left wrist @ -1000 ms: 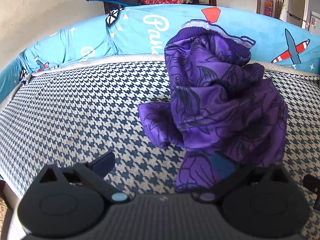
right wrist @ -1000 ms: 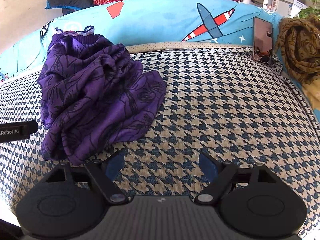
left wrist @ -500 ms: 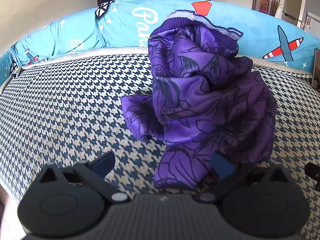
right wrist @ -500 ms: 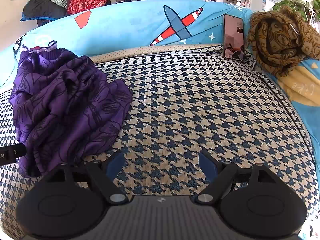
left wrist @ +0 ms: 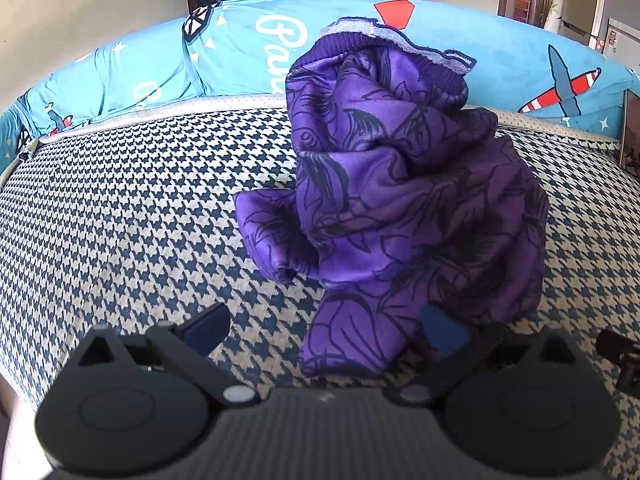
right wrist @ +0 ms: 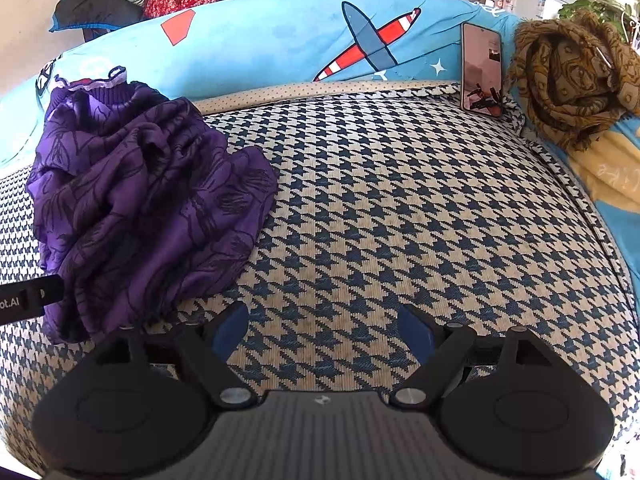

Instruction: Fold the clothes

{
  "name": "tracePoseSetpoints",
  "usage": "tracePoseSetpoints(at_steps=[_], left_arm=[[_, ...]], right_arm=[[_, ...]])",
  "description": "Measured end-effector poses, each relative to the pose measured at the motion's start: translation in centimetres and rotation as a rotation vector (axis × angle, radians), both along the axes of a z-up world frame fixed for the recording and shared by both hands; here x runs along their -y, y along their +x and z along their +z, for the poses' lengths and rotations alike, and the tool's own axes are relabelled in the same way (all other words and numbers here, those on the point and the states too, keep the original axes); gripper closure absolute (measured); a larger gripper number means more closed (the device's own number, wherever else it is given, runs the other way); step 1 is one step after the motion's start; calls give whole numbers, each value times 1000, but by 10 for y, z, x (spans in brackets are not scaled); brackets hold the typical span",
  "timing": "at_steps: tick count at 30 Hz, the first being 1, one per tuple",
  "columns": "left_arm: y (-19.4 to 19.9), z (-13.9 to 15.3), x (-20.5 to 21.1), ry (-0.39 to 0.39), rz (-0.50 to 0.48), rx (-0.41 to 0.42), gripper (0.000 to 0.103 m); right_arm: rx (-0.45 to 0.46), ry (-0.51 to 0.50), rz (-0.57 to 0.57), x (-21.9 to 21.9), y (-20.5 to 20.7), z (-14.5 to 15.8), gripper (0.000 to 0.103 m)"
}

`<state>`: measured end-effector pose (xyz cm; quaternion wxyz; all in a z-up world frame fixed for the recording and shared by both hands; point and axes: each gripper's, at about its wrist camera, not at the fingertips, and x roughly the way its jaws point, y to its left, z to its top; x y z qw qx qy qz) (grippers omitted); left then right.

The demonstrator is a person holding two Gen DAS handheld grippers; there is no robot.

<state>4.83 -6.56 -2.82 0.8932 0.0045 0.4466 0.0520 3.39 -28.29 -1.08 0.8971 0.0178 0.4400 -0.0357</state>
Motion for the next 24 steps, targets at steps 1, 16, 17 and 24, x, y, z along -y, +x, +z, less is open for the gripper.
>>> tracePoseSetpoints(at_steps=[1, 16, 17, 24], left_arm=[[0, 0, 0, -1, 0, -1, 0], [0, -1, 4, 5, -10, -7, 0], [0, -1, 4, 5, -10, -7, 0], [-1, 0, 4, 6, -14, -5, 0]], right_arm=[[-2, 3, 0, 0, 0, 0, 21], [-29, 14, 26, -6, -1, -1, 21], [-31, 14, 27, -6, -1, -1, 21], [-35, 14, 33, -7, -1, -1, 21]])
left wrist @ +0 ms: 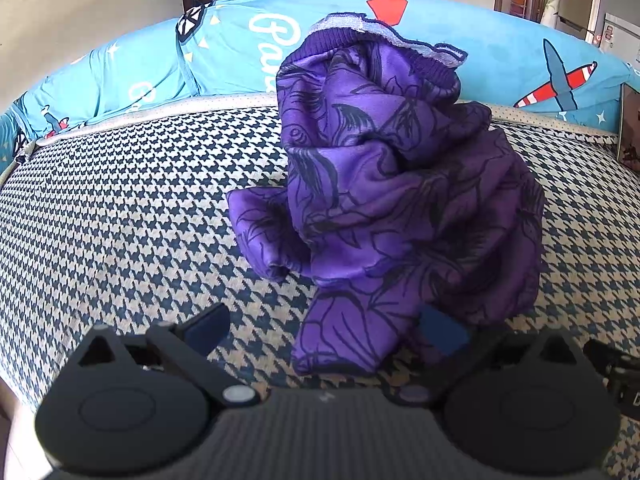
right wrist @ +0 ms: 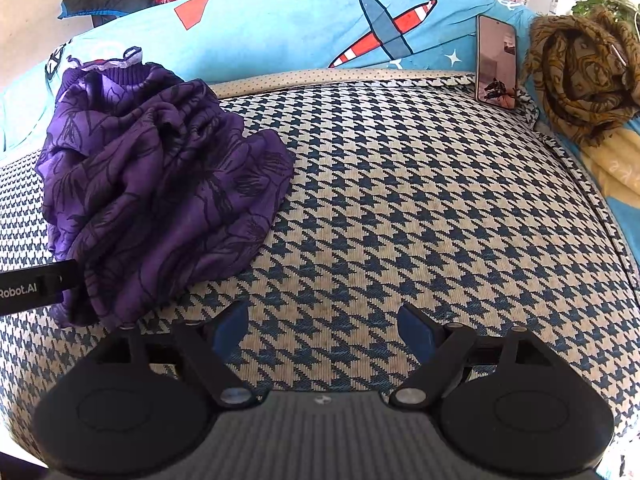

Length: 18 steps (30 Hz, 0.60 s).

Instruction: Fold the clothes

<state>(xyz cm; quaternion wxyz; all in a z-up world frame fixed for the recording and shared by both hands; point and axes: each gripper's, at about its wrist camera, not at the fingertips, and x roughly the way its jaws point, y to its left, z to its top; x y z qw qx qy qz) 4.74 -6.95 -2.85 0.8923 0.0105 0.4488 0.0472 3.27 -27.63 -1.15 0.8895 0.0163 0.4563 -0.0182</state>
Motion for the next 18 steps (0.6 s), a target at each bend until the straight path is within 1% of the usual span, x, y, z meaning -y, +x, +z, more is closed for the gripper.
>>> tracePoseSetpoints(at_steps=[18], left_arm=[[1, 0, 3, 2, -3, -3, 0]], right_arm=[[-2, -7, -3, -1, 0, 0, 21]])
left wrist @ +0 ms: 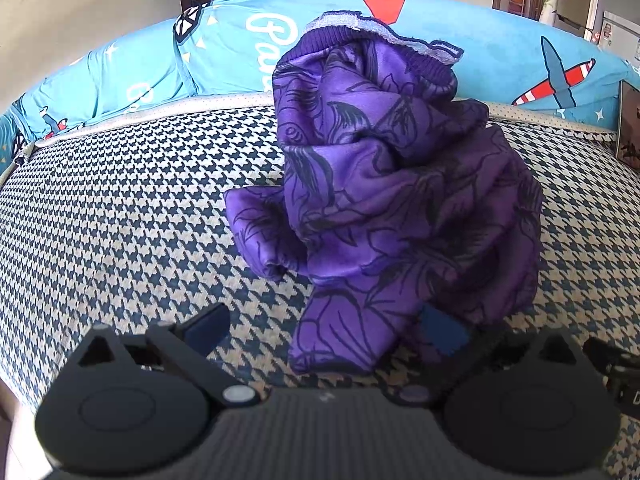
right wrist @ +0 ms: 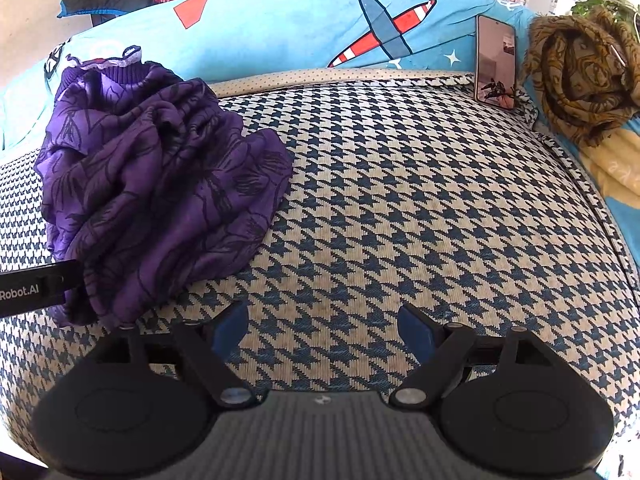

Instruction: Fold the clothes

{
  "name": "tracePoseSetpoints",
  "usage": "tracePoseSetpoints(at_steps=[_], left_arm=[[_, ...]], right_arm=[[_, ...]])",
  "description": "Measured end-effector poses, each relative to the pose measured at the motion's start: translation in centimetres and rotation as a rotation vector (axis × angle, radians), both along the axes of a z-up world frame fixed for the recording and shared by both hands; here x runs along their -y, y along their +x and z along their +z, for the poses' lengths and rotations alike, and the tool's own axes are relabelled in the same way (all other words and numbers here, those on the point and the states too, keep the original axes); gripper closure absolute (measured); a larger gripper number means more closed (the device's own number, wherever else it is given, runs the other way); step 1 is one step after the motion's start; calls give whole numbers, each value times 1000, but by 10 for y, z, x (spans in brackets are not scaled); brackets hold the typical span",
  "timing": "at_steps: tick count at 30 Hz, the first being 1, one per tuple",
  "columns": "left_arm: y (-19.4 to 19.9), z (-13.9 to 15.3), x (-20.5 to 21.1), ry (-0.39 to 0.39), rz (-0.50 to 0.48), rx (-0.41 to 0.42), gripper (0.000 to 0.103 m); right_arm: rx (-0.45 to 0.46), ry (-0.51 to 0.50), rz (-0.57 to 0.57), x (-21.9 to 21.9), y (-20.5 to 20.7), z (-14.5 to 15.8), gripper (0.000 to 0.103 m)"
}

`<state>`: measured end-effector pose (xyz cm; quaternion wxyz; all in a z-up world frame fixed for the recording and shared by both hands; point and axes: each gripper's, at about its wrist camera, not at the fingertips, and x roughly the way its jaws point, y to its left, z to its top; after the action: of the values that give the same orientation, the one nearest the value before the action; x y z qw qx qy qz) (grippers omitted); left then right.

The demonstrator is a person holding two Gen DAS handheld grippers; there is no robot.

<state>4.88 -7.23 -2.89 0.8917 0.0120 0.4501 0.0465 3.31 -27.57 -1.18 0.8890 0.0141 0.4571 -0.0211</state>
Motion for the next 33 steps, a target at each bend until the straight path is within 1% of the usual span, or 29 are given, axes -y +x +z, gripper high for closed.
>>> tracePoseSetpoints(at_steps=[17, 23, 29, 33], left_arm=[[1, -1, 0, 7, -9, -5, 0], [1, -4, 5, 31, -16, -6, 0], [-2, -5, 18, 82, -36, 3, 0], [-6, -3, 26, 75, -64, 8, 0]], right_arm=[[-3, -25, -1, -1, 0, -1, 21], [-7, -21, 1, 1, 2, -2, 21], [-5, -26, -23, 6, 3, -2, 21], [5, -35, -39, 7, 4, -1, 21]])
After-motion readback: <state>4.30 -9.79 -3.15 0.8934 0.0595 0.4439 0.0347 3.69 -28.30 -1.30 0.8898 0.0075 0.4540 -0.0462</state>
